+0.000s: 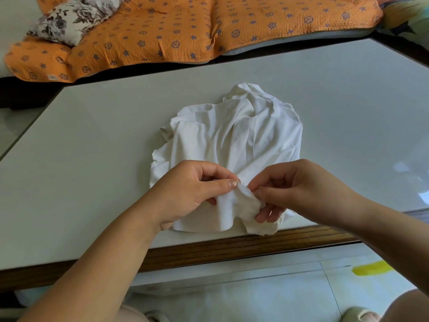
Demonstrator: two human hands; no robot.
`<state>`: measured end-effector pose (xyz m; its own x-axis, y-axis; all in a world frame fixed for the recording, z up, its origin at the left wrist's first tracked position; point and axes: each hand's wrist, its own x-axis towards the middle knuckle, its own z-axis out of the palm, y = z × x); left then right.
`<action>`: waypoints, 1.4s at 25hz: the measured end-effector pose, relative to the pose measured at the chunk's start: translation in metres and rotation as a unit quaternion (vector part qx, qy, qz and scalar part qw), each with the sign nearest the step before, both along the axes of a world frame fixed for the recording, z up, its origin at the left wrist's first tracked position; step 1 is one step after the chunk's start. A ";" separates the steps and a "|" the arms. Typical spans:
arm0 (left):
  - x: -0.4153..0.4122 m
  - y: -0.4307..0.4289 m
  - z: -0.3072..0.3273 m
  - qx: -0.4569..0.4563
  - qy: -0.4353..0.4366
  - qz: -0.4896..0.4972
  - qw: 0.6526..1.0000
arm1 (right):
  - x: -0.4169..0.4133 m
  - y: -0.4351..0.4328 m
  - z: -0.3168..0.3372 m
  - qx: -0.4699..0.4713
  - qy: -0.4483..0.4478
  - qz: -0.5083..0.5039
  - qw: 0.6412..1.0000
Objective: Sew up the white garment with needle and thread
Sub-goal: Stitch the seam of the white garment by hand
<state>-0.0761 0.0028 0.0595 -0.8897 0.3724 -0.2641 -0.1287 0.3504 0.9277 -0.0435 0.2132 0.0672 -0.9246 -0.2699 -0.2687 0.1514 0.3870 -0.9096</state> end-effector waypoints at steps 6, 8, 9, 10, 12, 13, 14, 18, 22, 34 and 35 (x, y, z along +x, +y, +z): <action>0.001 0.002 -0.001 0.032 -0.032 -0.002 0.999 | 0.001 -0.002 -0.005 -0.058 0.002 -0.010 0.998; 0.002 0.005 -0.002 0.036 -0.038 -0.009 0.999 | 0.001 -0.004 -0.007 -0.071 0.007 -0.009 0.997; 0.002 0.006 -0.003 0.041 -0.041 -0.008 0.998 | 0.001 -0.004 -0.008 -0.073 0.009 -0.010 0.997; 0.002 0.006 -0.004 0.047 -0.045 -0.004 0.998 | 0.000 -0.004 -0.009 -0.074 0.010 -0.013 0.997; 0.002 0.006 -0.004 0.068 -0.061 0.004 0.996 | 0.000 -0.005 -0.009 -0.078 0.016 -0.024 0.997; 0.002 0.006 -0.004 0.077 -0.068 0.005 0.995 | 0.000 -0.006 -0.009 -0.078 0.020 -0.030 0.996; 0.002 0.005 -0.005 0.082 -0.073 0.006 0.994 | 0.001 -0.007 -0.009 -0.077 0.025 -0.036 0.996; 0.002 0.009 -0.007 0.094 -0.086 0.020 0.992 | 0.000 -0.006 -0.010 -0.059 0.039 -0.057 0.996; 0.002 0.013 -0.011 0.094 -0.100 0.013 0.990 | 0.002 -0.009 -0.012 -0.027 0.072 -0.048 0.996; 0.004 0.017 -0.015 0.049 -0.081 0.013 0.995 | -0.001 -0.013 -0.009 0.056 0.096 0.003 0.994; 0.003 0.017 -0.014 0.049 -0.081 0.016 0.995 | -0.001 -0.014 -0.010 0.068 0.106 0.001 0.992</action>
